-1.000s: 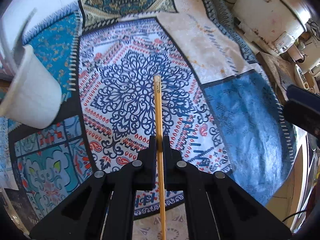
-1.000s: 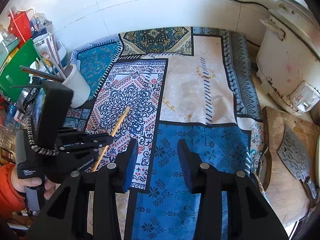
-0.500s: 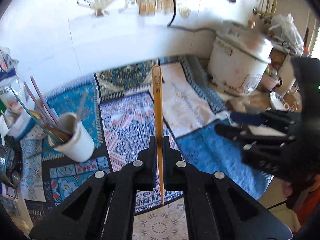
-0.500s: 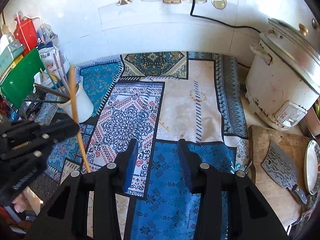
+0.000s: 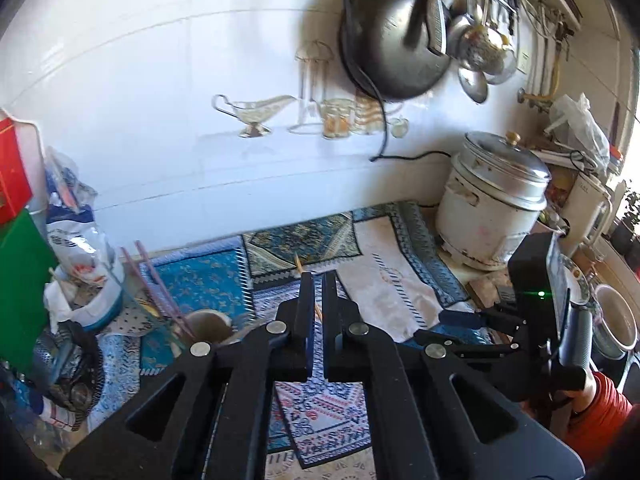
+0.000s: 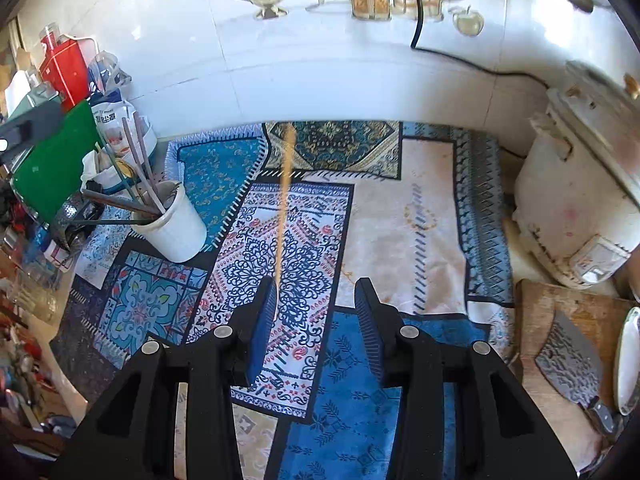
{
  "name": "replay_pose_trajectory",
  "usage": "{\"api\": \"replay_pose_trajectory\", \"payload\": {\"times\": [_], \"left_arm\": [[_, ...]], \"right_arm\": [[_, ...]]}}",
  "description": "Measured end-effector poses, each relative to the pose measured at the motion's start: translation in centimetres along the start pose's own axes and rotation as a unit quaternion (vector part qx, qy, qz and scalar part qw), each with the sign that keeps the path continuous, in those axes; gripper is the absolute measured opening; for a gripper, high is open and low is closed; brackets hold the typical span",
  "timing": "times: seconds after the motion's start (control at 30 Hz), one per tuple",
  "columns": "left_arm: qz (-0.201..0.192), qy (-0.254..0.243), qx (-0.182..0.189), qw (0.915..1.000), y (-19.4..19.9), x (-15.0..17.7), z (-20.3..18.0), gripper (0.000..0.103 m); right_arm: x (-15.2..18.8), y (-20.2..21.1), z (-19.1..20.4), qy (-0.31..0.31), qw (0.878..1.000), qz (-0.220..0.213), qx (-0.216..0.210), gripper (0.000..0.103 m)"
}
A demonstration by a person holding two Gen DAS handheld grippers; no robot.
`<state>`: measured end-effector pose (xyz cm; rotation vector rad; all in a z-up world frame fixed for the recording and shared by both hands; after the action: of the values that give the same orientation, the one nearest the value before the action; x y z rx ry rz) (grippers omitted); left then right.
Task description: Organize utensils
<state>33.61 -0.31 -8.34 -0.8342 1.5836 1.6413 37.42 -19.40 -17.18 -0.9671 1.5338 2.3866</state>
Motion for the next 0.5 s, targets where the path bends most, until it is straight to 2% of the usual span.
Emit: {"api": "replay_pose_trajectory", "payload": {"times": [0.13,0.3,0.5], "left_arm": [[0.007,0.016,-0.03,0.9994,0.1,0.2,3.0,0.016],[0.008,0.064,-0.061,0.9961,0.2,0.2,6.6,0.038],[0.008,0.103,-0.103,0.9893,-0.1,0.4,9.7,0.043]], "right_arm": [[-1.2,-3.4,-1.1,-0.007,0.999,0.036,-0.01,0.037],[-4.8,-9.4,-1.4,0.001,0.997,0.073,-0.022,0.037],[-9.6,-18.7,-3.5,-0.03,0.991,0.126,-0.02,0.037]]}}
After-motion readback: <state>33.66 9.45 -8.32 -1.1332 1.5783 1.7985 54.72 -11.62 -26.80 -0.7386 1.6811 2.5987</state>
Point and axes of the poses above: each gripper's, at about its wrist camera, not at the fingertips, and y roughly against the way its jaws point, z to its left, x to its underside, the point moved 1 cm from there along -y, roughly the way its jaws point, and after that the axes turned 9 degrees about -x, right-handed, at the moved point
